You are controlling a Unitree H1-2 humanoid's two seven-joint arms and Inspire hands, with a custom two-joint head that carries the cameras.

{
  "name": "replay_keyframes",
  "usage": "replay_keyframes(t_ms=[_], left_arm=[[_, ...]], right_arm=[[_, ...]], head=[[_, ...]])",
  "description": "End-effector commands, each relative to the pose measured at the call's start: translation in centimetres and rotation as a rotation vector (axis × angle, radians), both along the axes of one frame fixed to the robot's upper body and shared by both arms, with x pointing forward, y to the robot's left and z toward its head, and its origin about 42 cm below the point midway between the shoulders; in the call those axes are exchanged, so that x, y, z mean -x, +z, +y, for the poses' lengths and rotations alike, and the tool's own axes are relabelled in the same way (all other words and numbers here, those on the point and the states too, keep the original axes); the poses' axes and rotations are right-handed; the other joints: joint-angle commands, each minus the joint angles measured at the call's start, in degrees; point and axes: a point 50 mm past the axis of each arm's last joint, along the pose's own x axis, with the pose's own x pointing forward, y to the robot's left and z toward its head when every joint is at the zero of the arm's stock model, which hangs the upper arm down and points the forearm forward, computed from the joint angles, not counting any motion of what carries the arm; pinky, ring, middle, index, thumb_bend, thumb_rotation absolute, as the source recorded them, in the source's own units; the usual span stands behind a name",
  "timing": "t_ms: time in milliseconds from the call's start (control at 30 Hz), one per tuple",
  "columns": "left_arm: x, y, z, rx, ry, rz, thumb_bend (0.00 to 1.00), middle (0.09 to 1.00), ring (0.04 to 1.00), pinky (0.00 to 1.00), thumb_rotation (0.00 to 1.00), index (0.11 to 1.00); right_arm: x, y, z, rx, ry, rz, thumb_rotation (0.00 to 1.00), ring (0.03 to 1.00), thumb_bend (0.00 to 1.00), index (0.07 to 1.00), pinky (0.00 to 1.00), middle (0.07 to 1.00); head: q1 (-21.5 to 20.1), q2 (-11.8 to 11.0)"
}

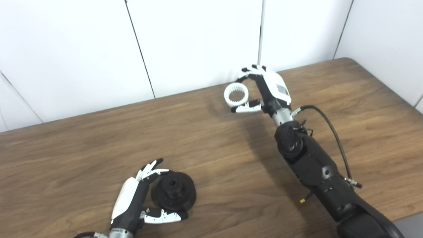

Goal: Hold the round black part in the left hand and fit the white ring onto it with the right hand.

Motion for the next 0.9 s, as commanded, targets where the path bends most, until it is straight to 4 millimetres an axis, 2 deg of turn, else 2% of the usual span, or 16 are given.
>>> replay_keyframes(t_ms=[0,67,133,167,333,433,633,867], left_arm=[[0.0,0.0,-0.1,-0.030,-0.005,0.006,0.91,0.953,0.979,1.00,0.18,0.580],[0.0,0.0,-0.2,-0.025,-0.004,0.003,0.91,0.952,0.980,1.00,0.17,0.578],[0.0,0.0,-0.5,-0.029,-0.001,0.003,0.91,0.952,0.980,1.00,0.18,0.578],[0.0,-0.1,-0.6,-0.032,0.000,0.003,0.91,0.952,0.979,1.00,0.18,0.578],[0.0,-0.3,-1.8,-0.026,0.000,0.006,0.91,0.951,0.979,1.00,0.19,0.576],[-0.1,-0.4,-2.3,-0.027,-0.001,0.012,0.91,0.958,0.985,1.00,0.21,0.579],[-0.4,-0.7,-3.0,-0.029,0.007,0.003,0.92,0.958,0.981,0.99,0.23,0.574],[-0.5,-0.7,-3.1,-0.025,0.013,0.000,0.92,0.956,0.980,0.98,0.20,0.571]], right_arm=[[-0.3,3.0,0.1,-0.018,0.008,-0.075,0.15,0.954,0.52,0.482,1.00,0.844],[0.0,3.3,0.3,-0.023,0.015,-0.080,0.15,0.952,0.52,0.482,1.00,0.845],[0.5,3.6,0.4,-0.031,0.023,-0.083,0.15,0.951,0.52,0.482,1.00,0.845],[0.7,3.7,0.4,-0.034,0.026,-0.084,0.15,0.951,0.52,0.482,1.00,0.846],[1.5,3.8,-0.1,-0.041,0.048,-0.085,0.15,0.945,0.52,0.482,0.97,0.850],[1.7,3.6,-0.5,-0.036,0.056,-0.085,0.15,0.945,0.52,0.482,0.95,0.850],[2.1,3.3,-0.7,-0.036,0.074,-0.087,0.14,0.927,0.52,0.483,0.93,0.841],[3.0,3.6,0.3,-0.056,0.121,-0.091,0.14,0.924,0.52,0.483,0.92,0.841]], head=[[1.3,0.1],[1.9,0.1],[5.3,0.3],[5.3,0.3],[11.8,0.1],[13.9,0.0],[14.5,0.2],[14.4,0.3]])
